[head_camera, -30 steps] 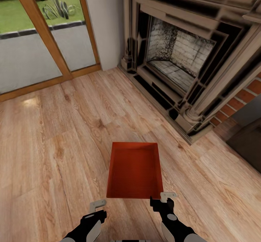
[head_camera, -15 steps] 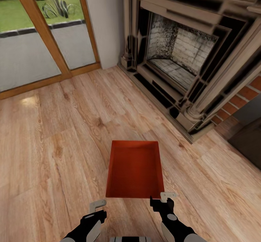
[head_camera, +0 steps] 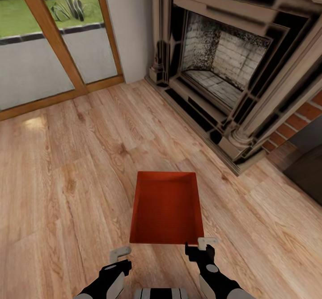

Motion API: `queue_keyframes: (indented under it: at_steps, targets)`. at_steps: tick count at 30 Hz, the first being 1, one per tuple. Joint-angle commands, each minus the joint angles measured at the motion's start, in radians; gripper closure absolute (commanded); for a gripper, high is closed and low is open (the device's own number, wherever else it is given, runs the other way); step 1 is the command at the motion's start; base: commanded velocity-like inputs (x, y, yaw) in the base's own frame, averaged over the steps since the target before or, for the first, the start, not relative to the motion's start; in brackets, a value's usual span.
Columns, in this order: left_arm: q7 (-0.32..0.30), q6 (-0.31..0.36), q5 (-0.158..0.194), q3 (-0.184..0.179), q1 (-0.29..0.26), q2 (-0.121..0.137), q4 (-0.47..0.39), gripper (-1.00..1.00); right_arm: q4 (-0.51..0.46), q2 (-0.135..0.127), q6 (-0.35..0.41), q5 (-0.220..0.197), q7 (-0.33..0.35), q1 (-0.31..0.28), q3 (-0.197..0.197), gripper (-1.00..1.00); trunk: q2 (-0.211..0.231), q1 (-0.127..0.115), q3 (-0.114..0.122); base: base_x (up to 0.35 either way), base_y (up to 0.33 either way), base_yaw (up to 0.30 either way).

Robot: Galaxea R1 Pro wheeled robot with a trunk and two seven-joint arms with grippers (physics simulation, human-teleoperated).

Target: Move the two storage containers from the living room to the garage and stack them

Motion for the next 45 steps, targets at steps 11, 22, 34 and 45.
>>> queue_keyframes:
  at_steps: [11,22,34,45]
  targets:
    - [-0.009,-0.04,-0.022,-0.035,-0.038,0.027,-0.038,-1.0,0.015,-0.001,-0.05,-0.003,-0.007,-0.001,0.007,-1.0,-0.007,0.004,-0.004,0.0,0.0,0.0]
    - [-0.063,-0.07,-0.021,-0.037,-0.041,0.044,-0.037,-1.0,0.013,-0.001,-0.083,-0.009,0.01,-0.001,0.009,-1.0,-0.007,0.004,-0.004,0.0,0.0,0.0]
    - [-0.183,-0.079,-0.02,-0.036,-0.041,0.051,-0.045,-1.0,0.013,-0.002,-0.084,-0.009,0.018,-0.001,0.009,-1.0,-0.007,0.004,-0.004,0.0,0.0,0.0]
    - [-0.183,-0.079,-0.021,-0.038,-0.041,0.051,-0.045,-1.0,0.013,-0.002,-0.084,-0.009,0.017,-0.001,0.009,-1.0,-0.007,0.004,-0.004,0.0,-0.082,0.0]
